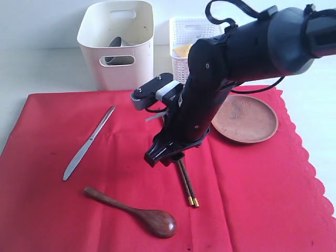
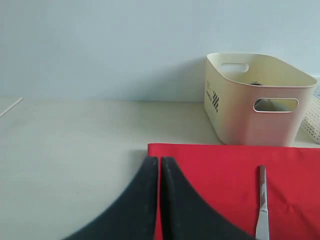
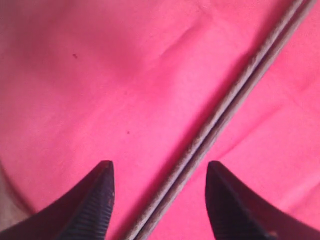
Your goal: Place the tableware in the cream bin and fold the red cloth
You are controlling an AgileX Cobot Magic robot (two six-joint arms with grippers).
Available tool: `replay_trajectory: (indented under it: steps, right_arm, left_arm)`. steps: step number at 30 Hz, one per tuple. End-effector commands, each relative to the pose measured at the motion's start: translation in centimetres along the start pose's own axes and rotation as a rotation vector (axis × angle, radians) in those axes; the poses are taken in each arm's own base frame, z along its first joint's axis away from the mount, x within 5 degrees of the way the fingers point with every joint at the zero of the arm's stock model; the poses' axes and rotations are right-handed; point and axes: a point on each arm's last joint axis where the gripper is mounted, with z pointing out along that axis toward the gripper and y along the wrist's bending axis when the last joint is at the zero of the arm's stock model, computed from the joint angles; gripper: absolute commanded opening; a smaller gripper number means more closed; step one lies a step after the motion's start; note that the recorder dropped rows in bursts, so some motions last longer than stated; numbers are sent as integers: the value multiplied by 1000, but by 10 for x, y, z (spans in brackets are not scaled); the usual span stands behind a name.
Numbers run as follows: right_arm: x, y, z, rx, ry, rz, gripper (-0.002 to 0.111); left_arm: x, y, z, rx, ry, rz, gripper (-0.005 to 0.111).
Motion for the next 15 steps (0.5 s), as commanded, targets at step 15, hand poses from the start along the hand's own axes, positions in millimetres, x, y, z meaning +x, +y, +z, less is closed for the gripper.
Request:
replay_trajectory:
  steps: [15]
  right_arm:
    - [-6,-18,43,153,-49,-10,47]
  left_arm:
    - [-1,0,-1,-1,-7,-7,4]
